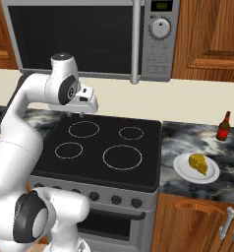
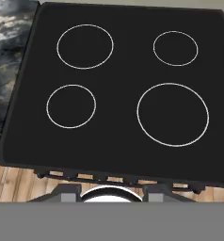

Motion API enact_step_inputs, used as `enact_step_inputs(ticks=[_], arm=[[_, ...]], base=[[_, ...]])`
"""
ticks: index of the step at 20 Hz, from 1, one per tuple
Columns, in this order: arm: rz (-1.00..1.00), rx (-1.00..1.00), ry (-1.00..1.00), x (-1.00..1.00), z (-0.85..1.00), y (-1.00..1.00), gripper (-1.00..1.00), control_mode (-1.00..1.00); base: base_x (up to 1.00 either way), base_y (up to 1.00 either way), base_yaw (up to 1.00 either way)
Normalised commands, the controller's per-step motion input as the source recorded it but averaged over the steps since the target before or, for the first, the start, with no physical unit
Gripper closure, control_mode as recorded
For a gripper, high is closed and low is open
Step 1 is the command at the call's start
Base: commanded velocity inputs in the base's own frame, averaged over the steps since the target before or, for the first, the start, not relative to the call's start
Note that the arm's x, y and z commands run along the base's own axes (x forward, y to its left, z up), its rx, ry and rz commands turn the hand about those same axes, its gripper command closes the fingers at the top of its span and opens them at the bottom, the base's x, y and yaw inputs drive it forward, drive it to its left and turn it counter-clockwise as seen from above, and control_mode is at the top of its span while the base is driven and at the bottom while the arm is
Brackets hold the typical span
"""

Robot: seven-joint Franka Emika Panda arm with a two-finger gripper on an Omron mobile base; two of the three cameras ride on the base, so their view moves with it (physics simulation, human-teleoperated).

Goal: Pick the cheese from the counter and place it in the microwave. Then turn on the microwave.

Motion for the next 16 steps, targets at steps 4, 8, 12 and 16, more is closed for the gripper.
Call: enact_step_inputs(ticks=[4,8,12,16], arm=[[0.00,0.00,-0.08,-0.02,0.03,-0.02,-1.00,-1.00],[0.00,0.00,-0.20,-0.07,0.22,-0.09,-1.00,-1.00],[0.00,0.00,-0.27,-0.05,0.30,-0.08,-1.00,-1.00],[0.00,0.00,-0.30,-0.07,0.36,-0.13,-1.00,-1.00]], base=[[0.00,0.00,0.00],[0.00,0.00,0.00],[0.00,0.00,0.00],[0.00,0.00,0.00]])
